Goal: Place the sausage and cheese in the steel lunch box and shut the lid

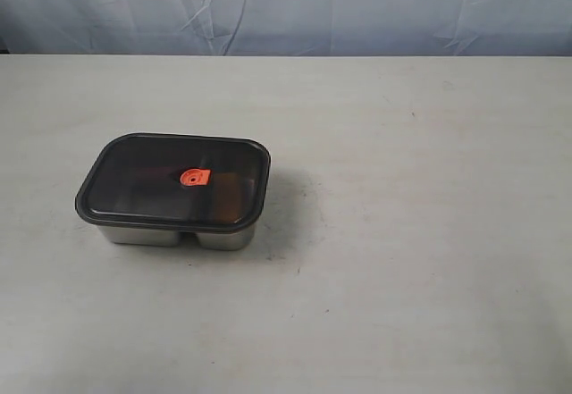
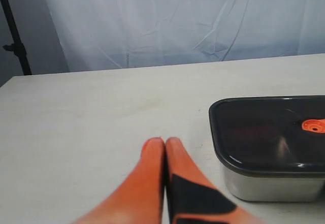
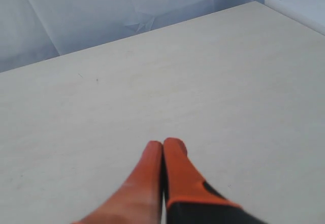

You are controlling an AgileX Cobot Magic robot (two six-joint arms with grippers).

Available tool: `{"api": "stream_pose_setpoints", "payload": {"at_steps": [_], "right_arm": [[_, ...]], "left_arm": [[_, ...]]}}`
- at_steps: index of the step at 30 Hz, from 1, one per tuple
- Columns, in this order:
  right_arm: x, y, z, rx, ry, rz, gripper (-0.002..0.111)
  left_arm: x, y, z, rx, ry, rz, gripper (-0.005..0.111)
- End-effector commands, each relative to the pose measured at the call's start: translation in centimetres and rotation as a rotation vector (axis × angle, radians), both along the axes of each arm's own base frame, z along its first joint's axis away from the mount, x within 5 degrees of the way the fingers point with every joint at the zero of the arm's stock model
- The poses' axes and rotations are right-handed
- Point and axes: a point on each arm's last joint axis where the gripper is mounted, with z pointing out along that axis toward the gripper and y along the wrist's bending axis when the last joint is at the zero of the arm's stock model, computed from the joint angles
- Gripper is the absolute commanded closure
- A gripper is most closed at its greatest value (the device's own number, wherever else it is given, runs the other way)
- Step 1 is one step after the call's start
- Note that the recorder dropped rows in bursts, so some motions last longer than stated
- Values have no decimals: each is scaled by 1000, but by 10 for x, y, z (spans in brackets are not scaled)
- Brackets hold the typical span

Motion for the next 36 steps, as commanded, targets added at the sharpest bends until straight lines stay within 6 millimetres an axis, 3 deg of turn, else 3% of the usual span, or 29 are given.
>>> {"api": "stream_pose_setpoints", "payload": {"at_steps": [1, 36], "right_arm": [[0, 0, 0, -4, -14, -5, 109], [0, 0, 0, 10, -14, -4, 109]], "left_arm": [[0, 0, 0, -7, -11, 9, 107], [0, 0, 0, -7, -11, 9, 107]]}}
